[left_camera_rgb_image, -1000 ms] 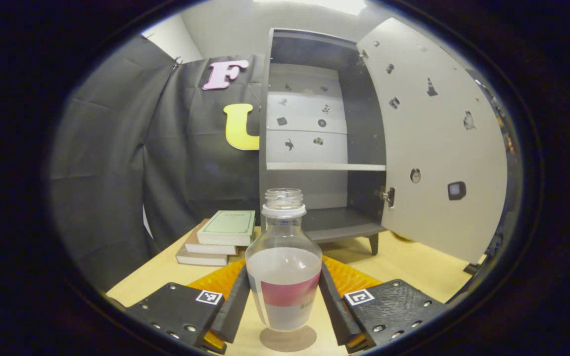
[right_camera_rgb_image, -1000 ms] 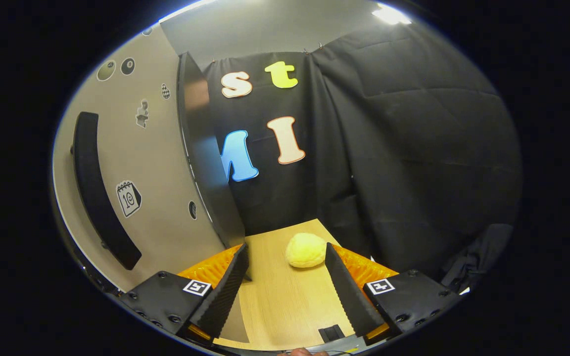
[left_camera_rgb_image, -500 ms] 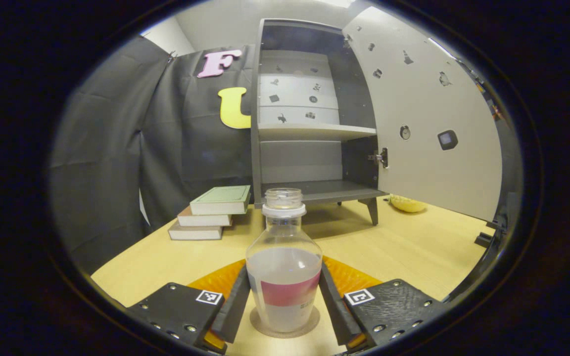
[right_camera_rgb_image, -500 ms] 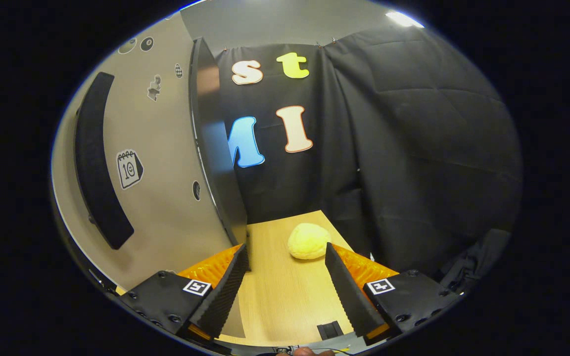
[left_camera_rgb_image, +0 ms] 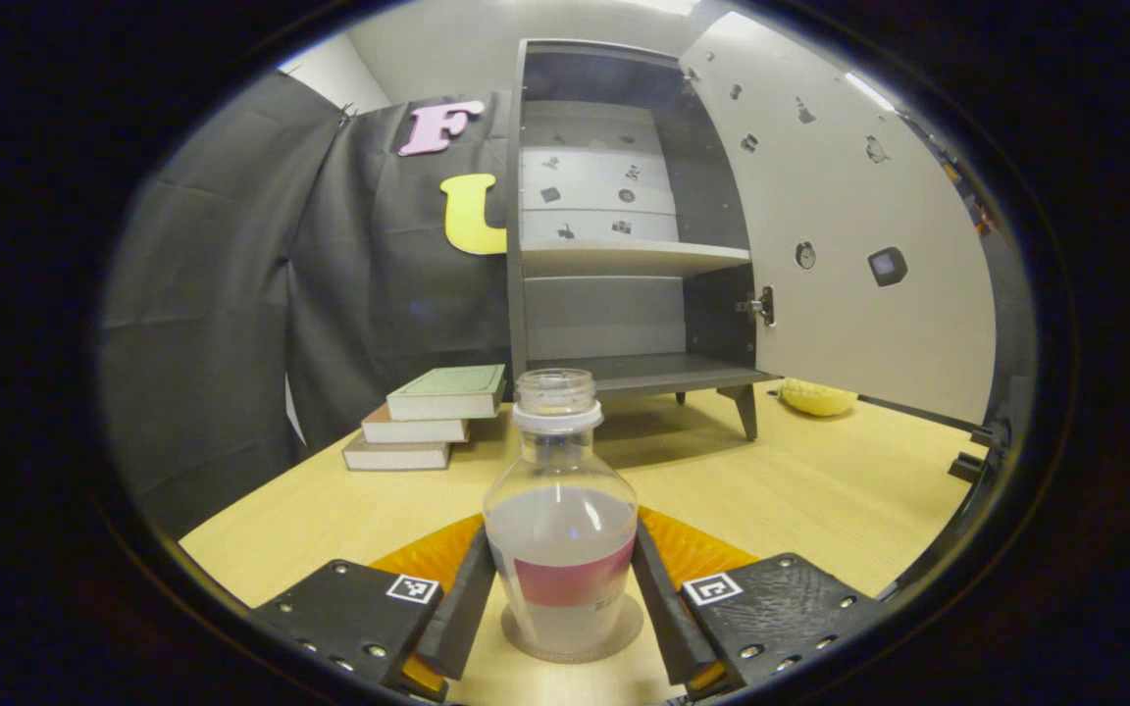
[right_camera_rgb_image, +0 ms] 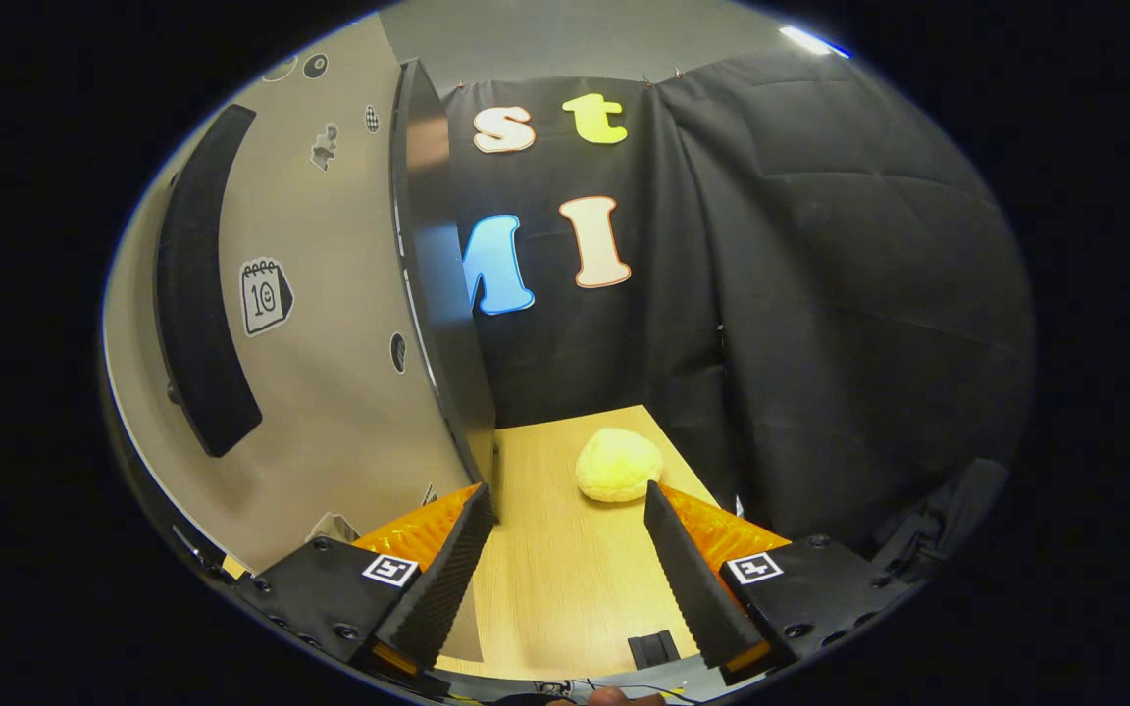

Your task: Open the cabinet door with the right hand, grasp the bottle in the cabinet with the left hand and place it on the coaster, then close the cabinet door with the right hand.

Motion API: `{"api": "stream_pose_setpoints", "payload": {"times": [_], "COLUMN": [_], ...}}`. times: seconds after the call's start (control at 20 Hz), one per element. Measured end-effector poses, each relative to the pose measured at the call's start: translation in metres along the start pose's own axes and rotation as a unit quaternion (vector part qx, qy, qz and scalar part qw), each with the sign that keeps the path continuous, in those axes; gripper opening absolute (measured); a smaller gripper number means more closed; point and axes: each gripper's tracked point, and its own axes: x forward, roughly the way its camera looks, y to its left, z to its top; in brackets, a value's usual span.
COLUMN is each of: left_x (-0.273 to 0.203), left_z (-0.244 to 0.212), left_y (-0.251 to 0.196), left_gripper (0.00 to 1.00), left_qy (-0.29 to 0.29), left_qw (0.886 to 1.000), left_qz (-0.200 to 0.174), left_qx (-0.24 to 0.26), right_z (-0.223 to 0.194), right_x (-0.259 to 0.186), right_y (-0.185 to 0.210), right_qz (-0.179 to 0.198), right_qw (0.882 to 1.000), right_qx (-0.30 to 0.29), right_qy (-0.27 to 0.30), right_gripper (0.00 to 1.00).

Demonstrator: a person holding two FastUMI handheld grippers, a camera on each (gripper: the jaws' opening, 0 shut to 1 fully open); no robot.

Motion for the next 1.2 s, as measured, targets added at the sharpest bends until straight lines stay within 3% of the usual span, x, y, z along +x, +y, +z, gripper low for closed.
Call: {"api": "stream_pose_setpoints", "payload": {"times": [0.05, 0.3, 0.65, 0.9, 1.05, 1.2], "left_x": [0.001, -0.001, -0.014, -0.041, -0.063, -0.08], "left_z": [0.0, 0.021, 0.08, 0.147, 0.194, 0.221], "left_y": [0.001, 0.013, -0.001, 0.006, 0.03, 0.035], "left_gripper": [0.72, 0.84, 0.84, 0.82, 0.81, 0.82], "left_qy": [0.003, -0.007, -0.017, -0.038, -0.044, -0.022], "left_qw": [1.0, 0.999, 1.0, 0.999, 0.998, 0.997], "left_qz": [0.001, 0.031, -0.001, 0.0, 0.05, 0.066], "left_qx": [-0.001, 0.011, -0.002, -0.003, 0.002, -0.046], "right_z": [0.001, 0.001, 0.013, 0.034, 0.052, 0.07], "right_x": [0.0, -0.001, -0.013, -0.029, -0.035, -0.037], "right_y": [-0.002, -0.005, 0.002, 0.009, 0.009, 0.011], "right_qz": [-0.003, -0.01, -0.014, -0.014, -0.009, 0.003], "right_qw": [1.0, 1.0, 1.0, 0.999, 0.999, 0.998], "right_qx": [0.002, 0.004, -0.011, 0.024, 0.025, 0.02], "right_qy": [-0.001, 0.002, 0.004, -0.018, -0.042, -0.06], "right_gripper": [0.98, 0.98, 0.98, 0.98, 0.98, 0.98]}}
